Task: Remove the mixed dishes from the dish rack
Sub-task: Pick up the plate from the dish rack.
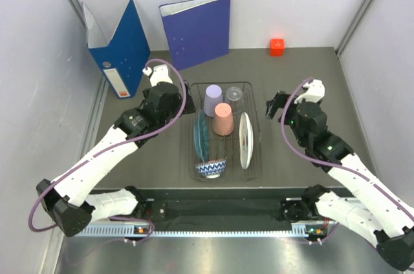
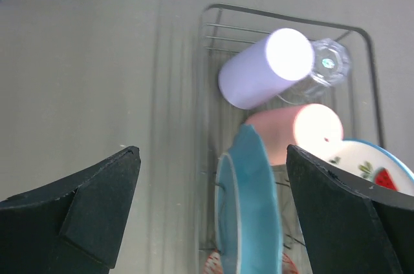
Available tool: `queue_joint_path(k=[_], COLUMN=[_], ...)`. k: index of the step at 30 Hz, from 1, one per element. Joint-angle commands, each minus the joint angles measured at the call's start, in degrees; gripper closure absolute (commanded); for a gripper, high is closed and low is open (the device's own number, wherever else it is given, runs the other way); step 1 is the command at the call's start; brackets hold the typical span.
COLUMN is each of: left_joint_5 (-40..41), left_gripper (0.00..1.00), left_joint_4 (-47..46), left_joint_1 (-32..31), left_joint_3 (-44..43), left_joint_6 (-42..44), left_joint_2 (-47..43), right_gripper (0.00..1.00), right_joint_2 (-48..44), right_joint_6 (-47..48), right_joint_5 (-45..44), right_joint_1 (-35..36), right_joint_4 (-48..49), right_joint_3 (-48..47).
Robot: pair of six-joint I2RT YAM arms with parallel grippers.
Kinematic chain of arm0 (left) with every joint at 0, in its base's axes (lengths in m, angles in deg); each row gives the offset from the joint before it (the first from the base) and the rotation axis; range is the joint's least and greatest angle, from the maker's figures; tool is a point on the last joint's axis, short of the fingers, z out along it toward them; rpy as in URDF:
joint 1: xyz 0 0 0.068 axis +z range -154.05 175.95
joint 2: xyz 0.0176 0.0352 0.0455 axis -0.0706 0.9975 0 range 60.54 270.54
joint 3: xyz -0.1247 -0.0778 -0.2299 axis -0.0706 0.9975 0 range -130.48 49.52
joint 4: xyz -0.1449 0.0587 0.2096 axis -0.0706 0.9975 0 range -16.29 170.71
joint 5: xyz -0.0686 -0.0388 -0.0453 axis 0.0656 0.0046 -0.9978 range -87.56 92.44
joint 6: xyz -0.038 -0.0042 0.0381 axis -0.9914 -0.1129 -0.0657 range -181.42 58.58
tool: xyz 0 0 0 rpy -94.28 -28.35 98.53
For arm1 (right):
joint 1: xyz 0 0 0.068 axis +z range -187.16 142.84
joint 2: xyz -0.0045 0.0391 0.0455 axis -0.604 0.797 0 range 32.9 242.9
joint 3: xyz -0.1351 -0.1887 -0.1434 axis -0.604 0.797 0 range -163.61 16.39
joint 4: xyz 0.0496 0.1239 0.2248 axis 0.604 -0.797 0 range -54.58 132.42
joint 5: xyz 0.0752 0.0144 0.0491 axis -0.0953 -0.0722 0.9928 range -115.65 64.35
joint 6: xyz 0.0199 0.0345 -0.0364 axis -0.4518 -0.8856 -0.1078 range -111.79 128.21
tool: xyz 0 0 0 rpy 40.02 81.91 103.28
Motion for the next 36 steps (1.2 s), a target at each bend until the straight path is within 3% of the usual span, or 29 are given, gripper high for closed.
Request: queue_joint_path(k=[1,3,4,5,10,13,17,23,36], left_joint_5=[5.5,8.5,7.8,5.6,3.2,6.6,12.1,22.6,20.9], left_gripper=[0.01,0.02,0.16,0.22,0.20,0.21,0.29,0.33,0.42], left_joint_4=[3.3,4.7,4.1,3.7,8.6,14.4,17.7,26.7,25.6], left_joint_1=[0.2,0.1,0.2,0.1,0.1,-1.5,-9.1,-19.6,-21.9], left_joint_3=[-2.6,-5.8,-6.5,-7.0,-12.4,-16.4,-19.6,-26.7,-14.5], left_joint_6=[2.7,6.3,8.6,11.1,10.5,8.0,6.5,1.0,-8.3], left_joint_2=[0.8,2.1,2.4,2.5,4.0,6.8,8.9,16.1,16.2], right_gripper=[0.00,0.00,0.00,0.00,0.00,0.00,0.00,0.00,0.00], right_joint_2=[-4.3,-5.1,-5.0,-4.6,-4.4,-5.7,-5.4,-3.6,-5.4], right_joint_6=[2.7,3.1,3.4,3.4,3.0,2.5,2.4,2.2,1.7], right_joint_5=[-1.6,-2.4,-2.6,-3.0,-4.0,-3.7,-3.7,-3.2,-2.4], right_joint_1=[0.2,0.1,0.2,0.1,0.1,0.1,0.1,0.1,0.1], right_joint_4=[3.9,3.9,3.1,2.5,0.3,1.0,0.7,-0.4,-1.0], right_joint_3=[0.9,1.3,1.1,0.2,-0.5,1.5,1.9,0.8,2.6])
